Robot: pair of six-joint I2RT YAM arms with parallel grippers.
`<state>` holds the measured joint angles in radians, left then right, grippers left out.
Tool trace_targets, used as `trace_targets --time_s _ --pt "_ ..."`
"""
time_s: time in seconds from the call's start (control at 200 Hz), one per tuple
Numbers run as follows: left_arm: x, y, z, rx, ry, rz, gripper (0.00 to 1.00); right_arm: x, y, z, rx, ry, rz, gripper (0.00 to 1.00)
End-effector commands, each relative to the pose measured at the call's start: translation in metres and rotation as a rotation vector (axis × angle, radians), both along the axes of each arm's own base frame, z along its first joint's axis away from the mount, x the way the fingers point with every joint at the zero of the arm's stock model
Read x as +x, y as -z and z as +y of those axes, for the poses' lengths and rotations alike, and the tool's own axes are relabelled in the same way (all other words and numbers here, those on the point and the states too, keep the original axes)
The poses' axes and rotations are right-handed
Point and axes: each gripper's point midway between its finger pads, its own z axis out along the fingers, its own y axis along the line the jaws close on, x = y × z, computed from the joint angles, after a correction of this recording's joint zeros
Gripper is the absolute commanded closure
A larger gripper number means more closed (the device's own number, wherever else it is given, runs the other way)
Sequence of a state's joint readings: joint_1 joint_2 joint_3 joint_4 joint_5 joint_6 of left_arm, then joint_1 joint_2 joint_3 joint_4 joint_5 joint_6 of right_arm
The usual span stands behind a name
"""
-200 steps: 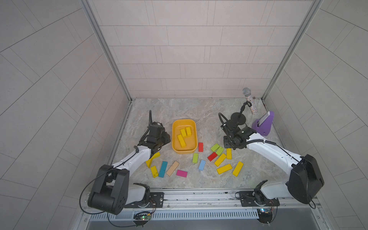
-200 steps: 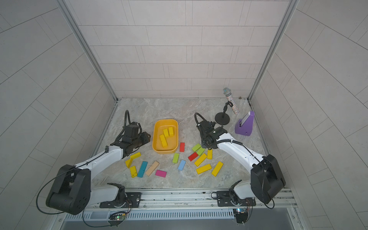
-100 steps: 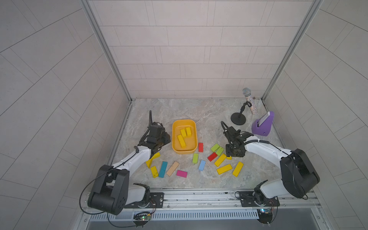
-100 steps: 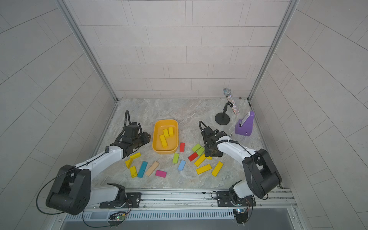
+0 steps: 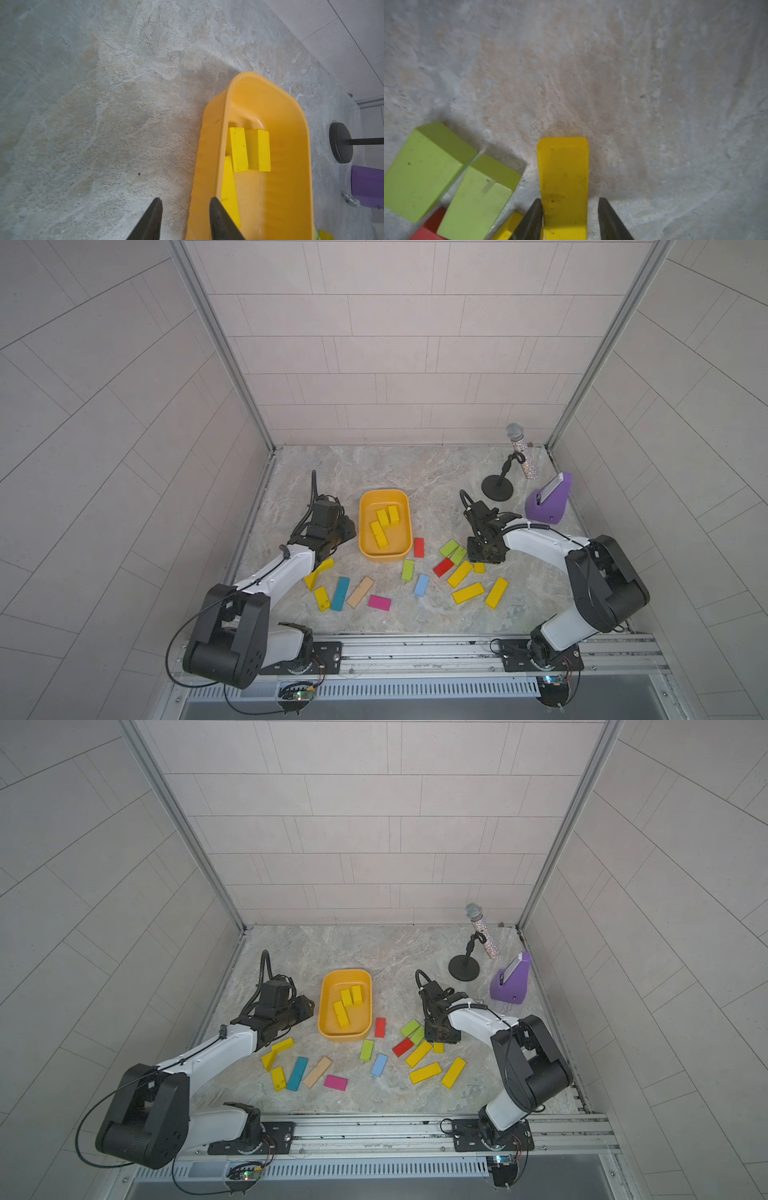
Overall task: Pick out the yellow building blocks
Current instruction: Pick up the building block from the center of the board, then place the building block in the storage box.
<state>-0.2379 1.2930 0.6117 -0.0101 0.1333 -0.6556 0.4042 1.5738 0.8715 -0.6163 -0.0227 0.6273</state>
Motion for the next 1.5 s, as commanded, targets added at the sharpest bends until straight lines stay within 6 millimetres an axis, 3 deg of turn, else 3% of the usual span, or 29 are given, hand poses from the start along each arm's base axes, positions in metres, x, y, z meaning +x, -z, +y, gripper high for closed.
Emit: trace_targets --time_s 0.0,0.205,0.37,0.54,0.666,0.836,1.096,1.301,1.496 --pt "0.001 -0.003 0.004 0.008 -0.015 -0.018 0.57 0.001 0.005 -0.005 -0.012 0.018 0.011 0.59" --pt "0.001 -0.003 0.004 0.009 -0.016 -0.017 0.57 -0.001 0.007 -0.008 -0.019 0.022 0.013 0.67" --pt "0.002 -0.003 0.005 0.010 -0.018 -0.016 0.57 0.001 -0.006 -0.013 -0.032 0.029 -0.023 0.76" --pt "0.001 -0.001 0.004 0.009 -0.016 -0.014 0.57 0.009 -0.039 -0.015 -0.046 0.025 -0.086 0.77" --pt "0.002 -0.001 0.003 0.005 -0.013 -0.016 0.57 0.022 -0.072 -0.001 0.005 0.006 -0.162 0.77" --pt "0.003 0.000 0.001 -0.009 -0.009 -0.010 0.57 0.040 -0.112 0.045 0.068 -0.061 -0.234 0.78" --pt "0.000 0.002 0.000 -0.019 -0.009 0.002 0.57 0.057 -0.143 0.142 0.131 -0.252 -0.289 0.78" --pt "-0.001 -0.004 0.002 -0.014 -0.018 -0.008 0.57 0.061 -0.136 0.220 0.133 -0.458 -0.267 0.78" --pt "-0.006 -0.011 0.011 0.024 -0.040 -0.030 0.57 0.068 -0.101 0.256 0.129 -0.534 -0.202 0.78"
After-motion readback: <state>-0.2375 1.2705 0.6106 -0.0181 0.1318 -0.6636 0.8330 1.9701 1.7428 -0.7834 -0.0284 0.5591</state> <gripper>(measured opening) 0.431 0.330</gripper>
